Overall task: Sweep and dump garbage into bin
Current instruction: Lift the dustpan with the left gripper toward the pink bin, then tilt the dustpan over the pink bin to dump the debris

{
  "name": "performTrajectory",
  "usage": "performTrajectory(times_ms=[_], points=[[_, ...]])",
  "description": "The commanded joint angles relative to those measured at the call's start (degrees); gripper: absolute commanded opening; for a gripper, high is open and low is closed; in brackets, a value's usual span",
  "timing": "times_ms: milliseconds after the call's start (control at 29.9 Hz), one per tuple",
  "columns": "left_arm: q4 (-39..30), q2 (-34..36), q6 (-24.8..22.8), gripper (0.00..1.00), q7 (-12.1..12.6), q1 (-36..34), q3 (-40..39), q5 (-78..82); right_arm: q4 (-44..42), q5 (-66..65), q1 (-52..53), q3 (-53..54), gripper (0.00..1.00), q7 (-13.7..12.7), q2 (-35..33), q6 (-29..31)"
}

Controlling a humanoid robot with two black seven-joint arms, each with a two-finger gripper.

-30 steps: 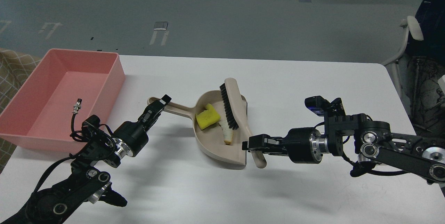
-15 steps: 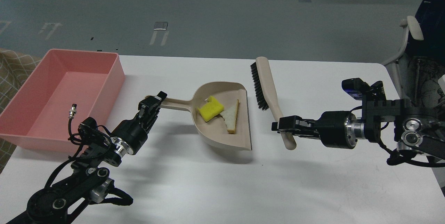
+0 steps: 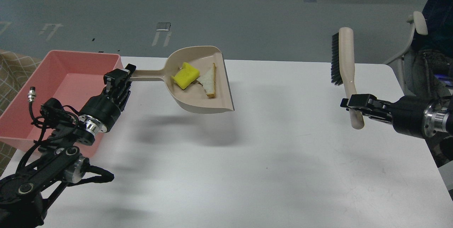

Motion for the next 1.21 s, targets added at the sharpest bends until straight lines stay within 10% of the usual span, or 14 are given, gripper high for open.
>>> performTrajectory(times_ms=[0, 636, 1172], points=[[-0.6, 5.5, -1.2, 0.0, 0.2, 0.4, -4.0, -4.9, -0.1, 0.0, -1.3, -0.1, 0.0, 0.1, 0.1, -0.5], [4.8, 18.0, -11.1, 0.0, -0.1, 19.7, -29.4, -15.0, 1.3, -0.1, -3.6, 0.6, 0.0, 0.2, 3.1, -0.3], [12.3, 25.1, -8.5, 0.0, -6.2, 20.1, -29.6, 8.6, 1.2, -0.4, -4.8, 1.3, 0.0, 0.2, 5.6, -0.3]])
